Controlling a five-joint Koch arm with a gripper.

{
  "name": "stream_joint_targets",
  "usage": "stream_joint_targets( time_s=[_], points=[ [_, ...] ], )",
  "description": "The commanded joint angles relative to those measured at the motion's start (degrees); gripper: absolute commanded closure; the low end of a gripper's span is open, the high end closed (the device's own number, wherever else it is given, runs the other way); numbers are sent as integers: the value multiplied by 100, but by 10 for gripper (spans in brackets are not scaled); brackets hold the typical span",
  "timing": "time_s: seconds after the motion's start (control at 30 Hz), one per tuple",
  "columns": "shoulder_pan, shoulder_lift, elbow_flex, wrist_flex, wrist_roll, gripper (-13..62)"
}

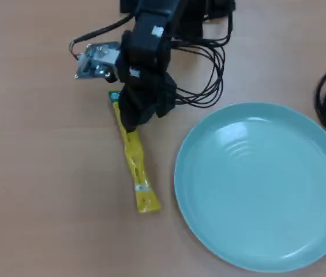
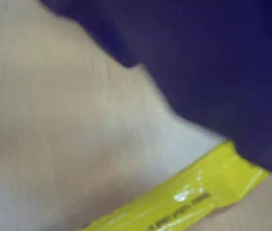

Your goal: Pick up the yellow coffee stick, then put it in the green bowl

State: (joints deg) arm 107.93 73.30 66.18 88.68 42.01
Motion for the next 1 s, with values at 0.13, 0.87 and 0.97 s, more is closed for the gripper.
stream_joint_targets(
  time_s=[0.13, 0.87, 0.97],
  points=[
    [149, -193, -615, 35, 817, 139],
    [246, -1564, -1195, -185, 932, -1],
    [255, -1635, -1187, -404, 932, 0]
  ],
)
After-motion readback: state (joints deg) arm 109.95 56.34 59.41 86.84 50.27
